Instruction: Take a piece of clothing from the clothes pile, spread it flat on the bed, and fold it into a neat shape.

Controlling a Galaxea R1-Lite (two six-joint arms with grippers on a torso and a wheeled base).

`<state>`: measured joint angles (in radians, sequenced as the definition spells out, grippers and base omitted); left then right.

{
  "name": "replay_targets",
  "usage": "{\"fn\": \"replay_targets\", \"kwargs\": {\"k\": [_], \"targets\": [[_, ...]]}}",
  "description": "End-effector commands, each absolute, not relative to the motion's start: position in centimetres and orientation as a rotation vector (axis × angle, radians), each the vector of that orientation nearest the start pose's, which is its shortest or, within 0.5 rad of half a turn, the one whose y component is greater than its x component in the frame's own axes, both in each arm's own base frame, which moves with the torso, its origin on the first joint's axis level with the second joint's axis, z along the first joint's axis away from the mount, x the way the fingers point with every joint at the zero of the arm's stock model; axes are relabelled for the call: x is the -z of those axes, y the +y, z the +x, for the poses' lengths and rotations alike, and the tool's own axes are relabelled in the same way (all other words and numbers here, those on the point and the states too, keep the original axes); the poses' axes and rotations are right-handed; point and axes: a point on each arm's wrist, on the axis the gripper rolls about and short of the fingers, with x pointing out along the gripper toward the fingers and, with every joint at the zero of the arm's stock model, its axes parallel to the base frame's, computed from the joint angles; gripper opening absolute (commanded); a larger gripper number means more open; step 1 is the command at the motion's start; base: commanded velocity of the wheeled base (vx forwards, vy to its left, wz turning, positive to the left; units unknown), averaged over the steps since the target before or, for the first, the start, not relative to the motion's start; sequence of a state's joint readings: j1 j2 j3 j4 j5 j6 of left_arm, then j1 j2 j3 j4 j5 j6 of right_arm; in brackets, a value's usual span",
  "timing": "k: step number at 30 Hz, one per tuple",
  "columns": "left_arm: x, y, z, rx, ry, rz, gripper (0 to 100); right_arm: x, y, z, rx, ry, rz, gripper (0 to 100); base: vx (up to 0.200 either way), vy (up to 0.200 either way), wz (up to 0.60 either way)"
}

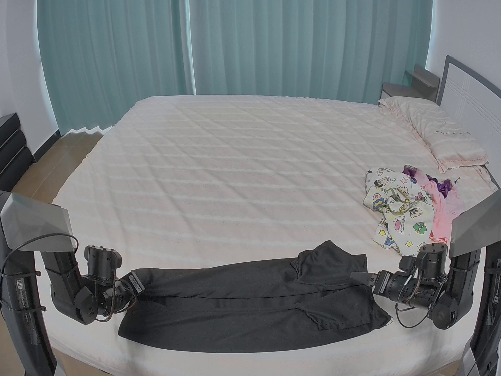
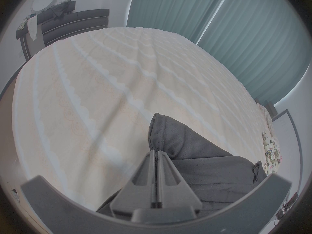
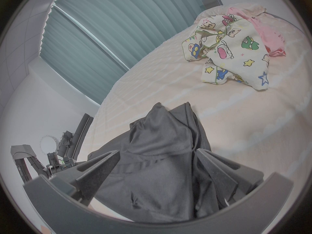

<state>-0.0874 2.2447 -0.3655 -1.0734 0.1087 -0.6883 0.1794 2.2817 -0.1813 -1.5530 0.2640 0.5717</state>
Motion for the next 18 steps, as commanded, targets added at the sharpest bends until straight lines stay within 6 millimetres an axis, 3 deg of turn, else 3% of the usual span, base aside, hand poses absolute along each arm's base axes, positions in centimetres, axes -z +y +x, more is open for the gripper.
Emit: {"fn": "replay_targets", "kwargs": {"k": [1,6,18], "targets": [[2.6,-2.2,27.5,-0.292,0.751,-0.575,0,2.2,5.4,26.4,-0.255,0.652,0.566,100,0.000,0.000,0.00],[2.5,-2.1,27.6,-0.294,0.747,-0.578,0,3.4,5.3,27.3,-0.204,0.648,0.548,100,0.000,0.000,0.00],[2.5,-2.0,27.7,-0.295,0.744,-0.581,0,4.1,5.4,28.3,-0.198,0.652,0.549,100,0.000,0.000,0.00]]}}
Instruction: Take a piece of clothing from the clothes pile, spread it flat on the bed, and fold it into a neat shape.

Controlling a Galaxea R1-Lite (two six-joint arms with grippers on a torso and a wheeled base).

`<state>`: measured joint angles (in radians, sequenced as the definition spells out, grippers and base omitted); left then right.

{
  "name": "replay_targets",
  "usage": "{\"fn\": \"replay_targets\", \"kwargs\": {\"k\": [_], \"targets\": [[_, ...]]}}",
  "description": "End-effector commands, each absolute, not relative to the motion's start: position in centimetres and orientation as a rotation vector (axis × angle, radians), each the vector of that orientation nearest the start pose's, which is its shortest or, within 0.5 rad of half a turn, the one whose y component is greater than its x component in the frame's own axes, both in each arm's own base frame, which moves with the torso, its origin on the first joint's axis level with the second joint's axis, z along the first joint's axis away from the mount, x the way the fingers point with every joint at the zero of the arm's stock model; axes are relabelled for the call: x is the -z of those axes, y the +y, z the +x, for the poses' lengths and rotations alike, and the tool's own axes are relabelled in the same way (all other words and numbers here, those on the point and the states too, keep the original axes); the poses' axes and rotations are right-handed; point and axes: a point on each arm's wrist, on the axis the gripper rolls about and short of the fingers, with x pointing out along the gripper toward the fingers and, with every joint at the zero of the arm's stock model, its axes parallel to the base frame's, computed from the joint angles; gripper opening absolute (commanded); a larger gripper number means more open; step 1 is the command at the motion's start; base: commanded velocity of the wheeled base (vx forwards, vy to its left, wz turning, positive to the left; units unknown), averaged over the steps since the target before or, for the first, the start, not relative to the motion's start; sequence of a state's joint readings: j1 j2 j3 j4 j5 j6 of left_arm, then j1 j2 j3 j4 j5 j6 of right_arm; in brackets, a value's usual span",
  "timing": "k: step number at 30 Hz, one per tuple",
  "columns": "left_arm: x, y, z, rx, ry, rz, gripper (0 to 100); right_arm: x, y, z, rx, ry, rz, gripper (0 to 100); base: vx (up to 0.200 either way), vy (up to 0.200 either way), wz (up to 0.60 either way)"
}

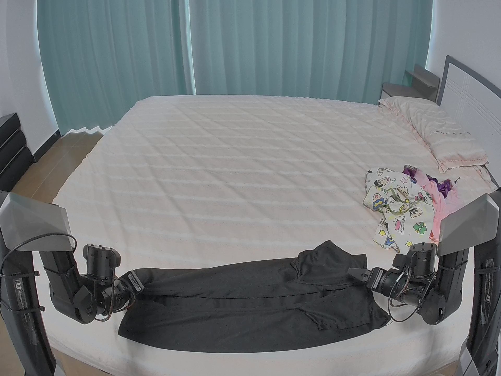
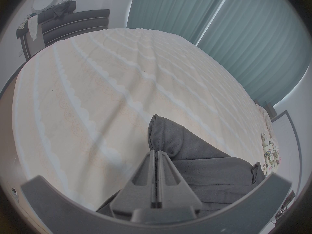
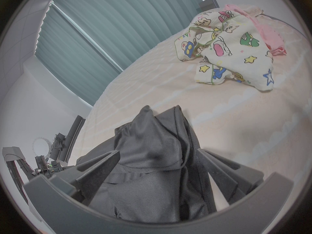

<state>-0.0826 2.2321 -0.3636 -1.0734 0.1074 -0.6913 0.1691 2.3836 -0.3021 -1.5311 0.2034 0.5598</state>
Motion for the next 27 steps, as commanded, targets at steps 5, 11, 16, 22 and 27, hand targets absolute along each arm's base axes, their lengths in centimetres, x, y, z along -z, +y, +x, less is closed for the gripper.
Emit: {"fn": "replay_targets", "kwargs": {"k": [5,11,16,22,27], "targets": [[2.5,-2.0,27.7,-0.293,0.741,-0.583,0,4.8,5.7,29.1,-0.200,0.663,0.547,100,0.000,0.000,0.00],[2.5,-2.0,27.7,-0.292,0.743,-0.584,0,5.6,5.9,29.9,-0.194,0.676,0.546,100,0.000,0.000,0.00],[2.4,-2.0,27.8,-0.294,0.740,-0.584,0,5.7,5.8,30.3,-0.183,0.667,0.552,0,0.000,0.000,0.00],[2.4,-2.0,27.8,-0.292,0.736,-0.587,0,5.1,5.5,30.6,-0.156,0.631,0.582,0,0.000,0.000,0.00],[1.6,-1.7,28.4,-0.280,0.663,-0.608,0,3.8,5.7,30.9,-0.168,0.585,0.619,0,0.000,0.000,0.00]]}}
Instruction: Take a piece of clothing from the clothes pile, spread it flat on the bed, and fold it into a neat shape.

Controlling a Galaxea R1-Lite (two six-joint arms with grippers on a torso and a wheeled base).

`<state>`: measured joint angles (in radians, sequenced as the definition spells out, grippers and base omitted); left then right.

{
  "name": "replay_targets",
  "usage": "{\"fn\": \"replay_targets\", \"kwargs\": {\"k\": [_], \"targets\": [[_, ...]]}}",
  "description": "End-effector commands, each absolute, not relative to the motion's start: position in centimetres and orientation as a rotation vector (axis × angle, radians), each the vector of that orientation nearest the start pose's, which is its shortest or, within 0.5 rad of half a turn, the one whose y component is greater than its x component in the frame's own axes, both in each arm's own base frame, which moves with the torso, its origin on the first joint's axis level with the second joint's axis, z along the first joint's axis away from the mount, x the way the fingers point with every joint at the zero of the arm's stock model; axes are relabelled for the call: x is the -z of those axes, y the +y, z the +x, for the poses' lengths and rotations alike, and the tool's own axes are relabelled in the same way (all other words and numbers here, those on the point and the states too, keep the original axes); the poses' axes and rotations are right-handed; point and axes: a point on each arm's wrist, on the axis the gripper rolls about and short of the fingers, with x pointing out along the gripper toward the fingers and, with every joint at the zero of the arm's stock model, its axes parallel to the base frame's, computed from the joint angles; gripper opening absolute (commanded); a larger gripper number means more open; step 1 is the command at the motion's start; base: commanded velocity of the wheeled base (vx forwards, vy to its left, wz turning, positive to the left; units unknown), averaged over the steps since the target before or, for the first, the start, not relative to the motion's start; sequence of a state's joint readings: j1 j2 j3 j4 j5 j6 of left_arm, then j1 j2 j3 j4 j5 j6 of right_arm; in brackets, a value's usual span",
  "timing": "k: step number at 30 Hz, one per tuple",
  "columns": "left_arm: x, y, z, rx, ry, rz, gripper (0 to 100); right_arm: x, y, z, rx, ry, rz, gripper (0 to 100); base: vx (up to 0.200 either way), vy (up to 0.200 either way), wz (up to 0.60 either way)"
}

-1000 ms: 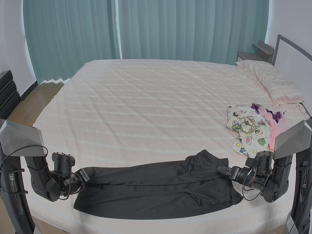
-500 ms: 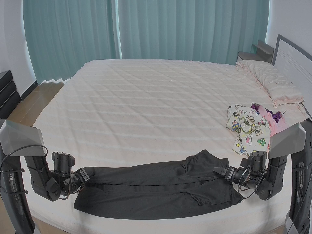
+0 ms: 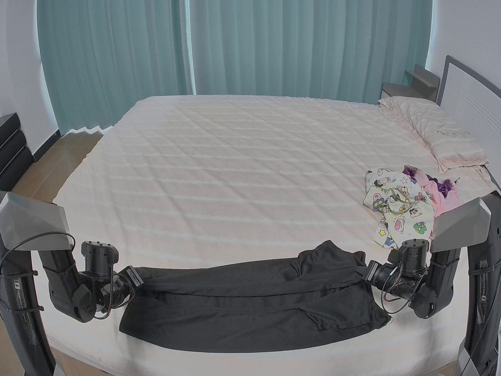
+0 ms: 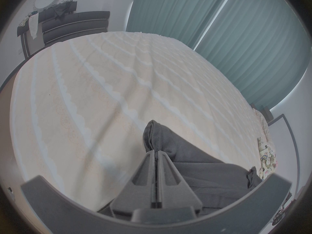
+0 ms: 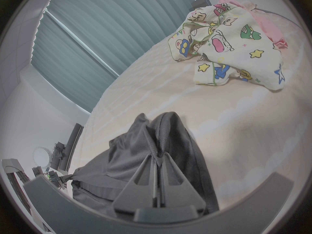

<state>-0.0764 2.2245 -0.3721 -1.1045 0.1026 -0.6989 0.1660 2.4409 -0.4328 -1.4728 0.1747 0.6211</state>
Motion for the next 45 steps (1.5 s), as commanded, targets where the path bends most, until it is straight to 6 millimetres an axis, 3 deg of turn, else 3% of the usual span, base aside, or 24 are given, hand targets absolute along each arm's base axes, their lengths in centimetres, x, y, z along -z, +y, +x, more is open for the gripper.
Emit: {"fn": "replay_targets", "kwargs": {"k": [1,5,9,18,28,41,42,43,44,45], "targets": [[1.5,-1.7,28.4,-0.280,0.652,-0.611,0,3.5,5.7,31.0,-0.171,0.573,0.628,0,0.000,0.000,0.00],[0.6,-1.1,29.6,-0.279,0.523,-0.693,0,2.0,5.9,31.6,-0.189,0.477,0.714,0,0.000,0.000,0.00],[0.7,-0.6,30.0,-0.288,0.462,-0.745,0,2.1,5.9,31.7,-0.158,0.467,0.729,0,0.000,0.000,0.00],[1.9,-0.7,29.1,-0.287,0.530,-0.677,0,2.4,5.8,31.3,-0.147,0.488,0.721,0,0.000,0.000,0.00],[3.5,-0.6,27.2,-0.282,0.644,-0.558,0,3.8,4.9,28.6,-0.126,0.598,0.602,0,0.000,0.000,0.00],[5.7,-0.7,27.0,-0.284,0.724,-0.490,0,5.4,4.8,27.5,-0.115,0.673,0.544,0,0.000,0.000,0.00],[5.6,-0.7,26.9,-0.284,0.724,-0.490,0,5.4,4.8,27.5,-0.115,0.674,0.543,100,0.000,0.000,0.00],[5.6,-0.7,26.9,-0.284,0.724,-0.490,0,5.4,4.8,27.5,-0.117,0.674,0.542,100,0.000,0.000,0.00],[5.6,-0.7,26.9,-0.282,0.723,-0.492,100,5.4,4.9,27.6,-0.118,0.675,0.542,100,0.000,0.000,0.00],[5.5,-0.7,26.9,-0.283,0.721,-0.493,100,5.4,4.9,27.6,-0.120,0.674,0.541,100,0.000,0.000,0.00]]}}
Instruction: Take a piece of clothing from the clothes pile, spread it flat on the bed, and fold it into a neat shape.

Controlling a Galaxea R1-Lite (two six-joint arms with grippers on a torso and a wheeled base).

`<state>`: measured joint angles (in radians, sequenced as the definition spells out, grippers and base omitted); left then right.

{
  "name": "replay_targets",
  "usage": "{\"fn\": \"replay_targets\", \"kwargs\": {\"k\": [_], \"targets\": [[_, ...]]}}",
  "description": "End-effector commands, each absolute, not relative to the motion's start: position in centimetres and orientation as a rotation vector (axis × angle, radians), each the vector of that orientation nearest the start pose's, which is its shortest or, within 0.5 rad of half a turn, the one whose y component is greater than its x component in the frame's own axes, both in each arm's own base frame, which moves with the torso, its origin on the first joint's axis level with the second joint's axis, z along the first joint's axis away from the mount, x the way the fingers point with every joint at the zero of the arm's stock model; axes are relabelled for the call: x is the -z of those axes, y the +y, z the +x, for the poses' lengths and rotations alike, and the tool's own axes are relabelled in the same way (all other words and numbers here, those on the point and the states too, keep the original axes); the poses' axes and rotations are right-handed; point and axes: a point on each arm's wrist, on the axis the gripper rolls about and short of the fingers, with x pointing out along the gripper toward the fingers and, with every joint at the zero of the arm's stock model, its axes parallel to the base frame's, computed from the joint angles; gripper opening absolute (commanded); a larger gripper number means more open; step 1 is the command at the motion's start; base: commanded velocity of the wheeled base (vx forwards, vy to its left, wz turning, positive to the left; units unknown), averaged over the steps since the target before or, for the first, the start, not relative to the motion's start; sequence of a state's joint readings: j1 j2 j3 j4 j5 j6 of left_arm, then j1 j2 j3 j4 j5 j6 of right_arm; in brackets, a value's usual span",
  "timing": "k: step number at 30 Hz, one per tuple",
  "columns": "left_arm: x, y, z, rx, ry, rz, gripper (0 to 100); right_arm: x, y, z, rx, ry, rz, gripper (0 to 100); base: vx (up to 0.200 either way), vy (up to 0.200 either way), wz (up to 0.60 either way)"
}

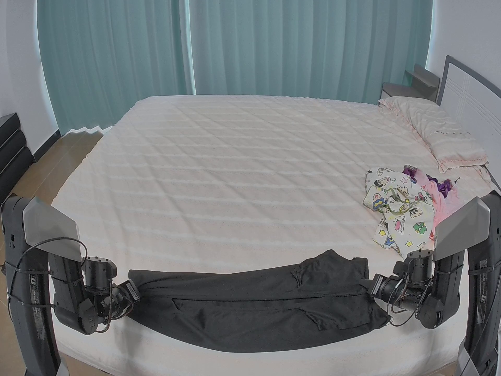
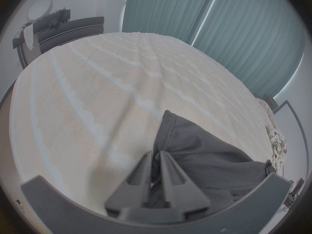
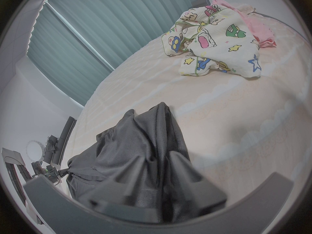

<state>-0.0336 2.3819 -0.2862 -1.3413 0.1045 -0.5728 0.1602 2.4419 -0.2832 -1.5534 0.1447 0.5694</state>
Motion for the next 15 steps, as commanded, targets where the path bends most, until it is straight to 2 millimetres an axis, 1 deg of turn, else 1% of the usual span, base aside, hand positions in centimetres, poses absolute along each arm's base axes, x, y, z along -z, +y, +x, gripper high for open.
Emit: {"fn": "replay_targets", "kwargs": {"k": [1,3,7,8,9,11,12,13,14,15], "targets": [[5.5,-0.7,26.8,-0.283,0.723,-0.493,100,5.3,4.9,27.5,-0.121,0.674,0.542,100,0.000,0.000,0.00],[4.9,-0.6,26.5,-0.284,0.716,-0.494,100,5.1,4.9,27.5,-0.121,0.668,0.543,100,0.000,0.000,0.00],[2.4,0.0,25.8,-0.278,0.652,-0.511,100,4.7,4.4,27.6,-0.103,0.650,0.552,100,0.000,0.000,0.00],[2.4,0.0,25.8,-0.278,0.652,-0.511,100,4.7,4.4,27.6,-0.103,0.650,0.552,100,0.000,0.000,0.00],[1.0,0.2,25.5,-0.245,0.621,-0.527,100,4.1,3.9,27.6,-0.093,0.631,0.560,100,0.000,0.000,0.00],[-0.4,0.5,24.7,-0.192,0.601,-0.544,100,3.2,3.5,27.6,-0.089,0.601,0.567,100,0.000,0.000,0.00],[-0.8,0.6,24.5,-0.171,0.598,-0.551,100,2.9,3.4,27.6,-0.091,0.593,0.571,100,0.000,0.000,0.00],[-0.8,0.6,24.5,-0.171,0.598,-0.551,100,2.9,3.4,27.6,-0.091,0.593,0.571,100,0.000,0.000,0.00],[-1.1,0.7,24.0,-0.136,0.608,-0.550,100,2.6,3.4,27.3,-0.091,0.593,0.571,100,0.000,0.000,0.00],[-1.0,0.7,23.7,-0.126,0.626,-0.539,100,2.6,3.4,27.2,-0.091,0.593,0.571,100,0.000,0.000,0.00]]}}
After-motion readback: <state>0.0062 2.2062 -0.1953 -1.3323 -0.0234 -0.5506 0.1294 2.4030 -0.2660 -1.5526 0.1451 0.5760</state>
